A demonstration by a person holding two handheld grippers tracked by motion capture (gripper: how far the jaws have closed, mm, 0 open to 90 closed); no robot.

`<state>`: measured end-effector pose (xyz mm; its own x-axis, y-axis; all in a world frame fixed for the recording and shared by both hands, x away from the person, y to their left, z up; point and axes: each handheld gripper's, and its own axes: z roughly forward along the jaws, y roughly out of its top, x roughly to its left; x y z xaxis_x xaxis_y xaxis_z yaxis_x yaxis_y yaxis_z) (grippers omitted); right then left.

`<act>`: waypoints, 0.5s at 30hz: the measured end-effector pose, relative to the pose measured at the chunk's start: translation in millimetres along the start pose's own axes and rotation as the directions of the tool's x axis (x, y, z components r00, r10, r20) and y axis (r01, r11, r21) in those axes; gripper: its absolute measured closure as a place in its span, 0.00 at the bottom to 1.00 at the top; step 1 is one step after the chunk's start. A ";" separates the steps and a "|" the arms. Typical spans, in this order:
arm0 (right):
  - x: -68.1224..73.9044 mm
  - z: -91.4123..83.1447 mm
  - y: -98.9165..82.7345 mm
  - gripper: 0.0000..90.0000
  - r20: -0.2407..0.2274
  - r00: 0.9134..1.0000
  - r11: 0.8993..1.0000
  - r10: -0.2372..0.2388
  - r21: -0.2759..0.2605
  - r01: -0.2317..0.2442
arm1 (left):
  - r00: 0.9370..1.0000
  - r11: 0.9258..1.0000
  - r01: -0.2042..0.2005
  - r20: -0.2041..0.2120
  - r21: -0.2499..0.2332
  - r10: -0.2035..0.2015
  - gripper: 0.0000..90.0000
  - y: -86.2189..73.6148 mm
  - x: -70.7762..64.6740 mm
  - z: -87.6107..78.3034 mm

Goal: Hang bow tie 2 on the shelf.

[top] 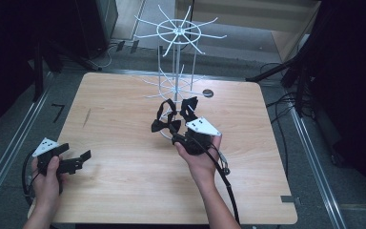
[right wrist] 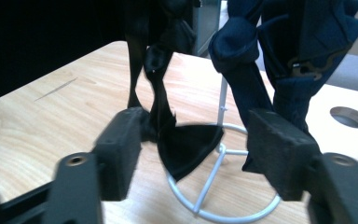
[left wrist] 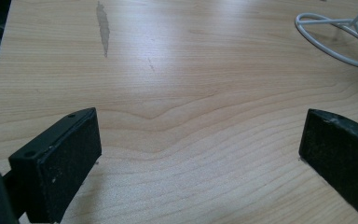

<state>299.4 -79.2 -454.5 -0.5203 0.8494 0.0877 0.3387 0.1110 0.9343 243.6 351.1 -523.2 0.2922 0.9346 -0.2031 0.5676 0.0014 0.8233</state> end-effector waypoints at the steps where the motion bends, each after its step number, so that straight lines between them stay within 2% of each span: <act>1: -0.8 -1.1 -0.8 0.36 -0.011 1.000 1.000 0.001 0.001 -0.001 | 1.000 1.000 0.000 0.000 0.000 0.000 0.00 0.0 0.0 0.0; 2: -1.1 -2.2 -1.5 0.29 -0.021 1.000 1.000 0.005 -0.001 -0.005 | 1.000 1.000 -0.001 0.000 0.000 0.001 0.00 0.0 0.0 0.0; 6: -2.3 -6.1 -4.1 0.17 -0.035 0.999 1.000 0.002 -0.003 -0.002 | 1.000 1.000 -0.002 -0.001 0.001 0.002 0.00 0.0 -0.1 0.0; 11: -3.5 -12.3 -8.3 0.15 -0.036 0.999 1.000 -0.026 -0.008 0.026 | 1.000 1.000 -0.001 0.000 0.001 0.001 0.00 0.1 -0.1 0.0; 15: -6.0 -17.2 -11.0 0.13 -0.050 0.999 1.000 -0.020 -0.011 0.020 | 1.000 1.000 -0.002 0.001 0.002 0.002 0.00 0.0 -0.2 -0.1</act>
<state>285.3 -94.3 -459.4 -0.5655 0.8203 0.0858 0.3197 0.1221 0.9396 243.5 351.0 -523.1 0.2939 0.9342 -0.2020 0.5684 -0.0009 0.8228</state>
